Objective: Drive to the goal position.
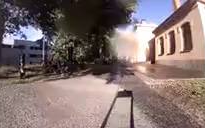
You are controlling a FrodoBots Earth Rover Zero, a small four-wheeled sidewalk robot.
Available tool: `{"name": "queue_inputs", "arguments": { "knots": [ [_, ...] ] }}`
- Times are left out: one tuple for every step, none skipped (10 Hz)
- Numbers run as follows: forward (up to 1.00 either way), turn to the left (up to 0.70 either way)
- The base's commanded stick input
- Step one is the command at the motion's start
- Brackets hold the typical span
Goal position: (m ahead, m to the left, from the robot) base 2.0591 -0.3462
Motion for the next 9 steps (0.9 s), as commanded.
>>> {"name": "queue_inputs", "arguments": {
  "knots": [
    [0.50,0.00],
    [0.50,0.00],
    [0.50,0.00],
    [0.50,0.00],
    [0.50,0.00],
    [0.50,0.00],
    [0.50,0.00],
    [0.50,0.00],
    [0.50,0.00]
  ]
}}
